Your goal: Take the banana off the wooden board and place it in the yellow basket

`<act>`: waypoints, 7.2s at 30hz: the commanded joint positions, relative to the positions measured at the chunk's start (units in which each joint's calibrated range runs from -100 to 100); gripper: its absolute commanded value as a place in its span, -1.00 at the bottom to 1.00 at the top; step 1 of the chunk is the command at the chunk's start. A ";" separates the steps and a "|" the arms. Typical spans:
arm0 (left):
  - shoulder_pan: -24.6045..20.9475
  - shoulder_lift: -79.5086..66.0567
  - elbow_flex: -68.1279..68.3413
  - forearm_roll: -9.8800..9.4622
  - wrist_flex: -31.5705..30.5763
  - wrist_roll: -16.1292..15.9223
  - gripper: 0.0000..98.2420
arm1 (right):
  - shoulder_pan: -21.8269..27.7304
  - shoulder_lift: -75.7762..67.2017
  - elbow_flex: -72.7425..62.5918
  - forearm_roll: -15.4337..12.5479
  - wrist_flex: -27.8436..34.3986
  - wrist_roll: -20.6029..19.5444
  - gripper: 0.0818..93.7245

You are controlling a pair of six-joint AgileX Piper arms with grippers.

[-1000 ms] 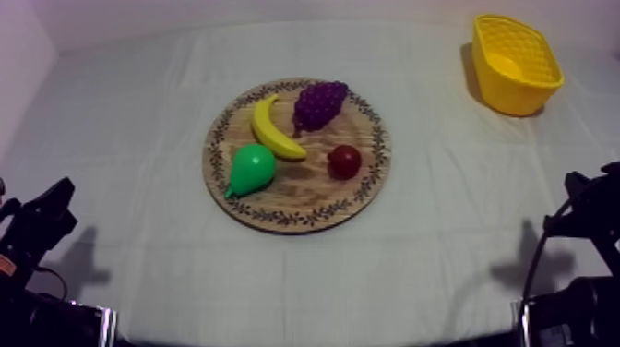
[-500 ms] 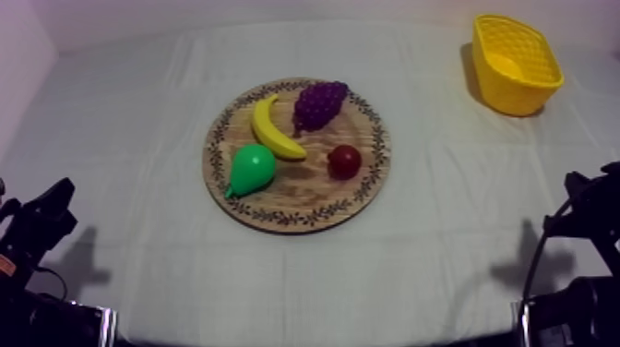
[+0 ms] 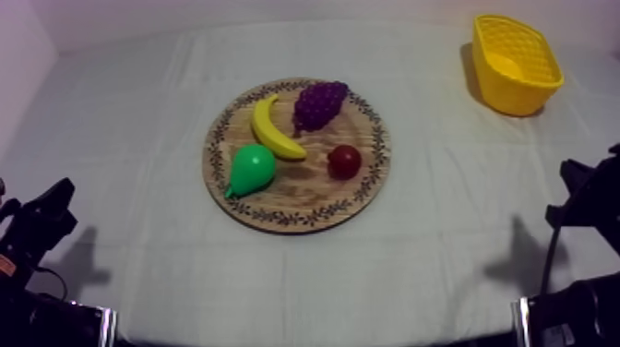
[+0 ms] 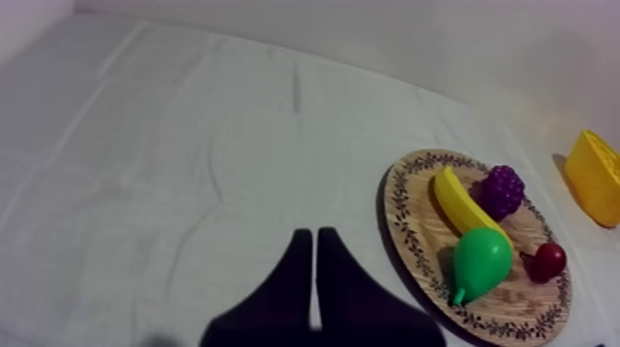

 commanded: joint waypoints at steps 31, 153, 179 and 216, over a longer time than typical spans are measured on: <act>0.00 0.00 0.03 0.00 -0.07 -0.01 -1.00 | -23.89 72.09 -77.96 -3.66 29.98 -8.75 -0.99; 0.00 0.00 0.03 0.05 -0.07 -0.07 -1.00 | -6.46 106.02 -92.43 10.64 4.49 -22.10 -0.93; 0.00 0.00 0.03 0.05 -0.07 -0.07 -1.00 | 1.93 113.59 -98.21 15.70 3.71 -26.90 -0.22; 0.00 0.00 0.03 0.05 -0.07 -0.06 -1.00 | -1.60 27.18 -19.32 7.56 -2.50 -16.19 -0.99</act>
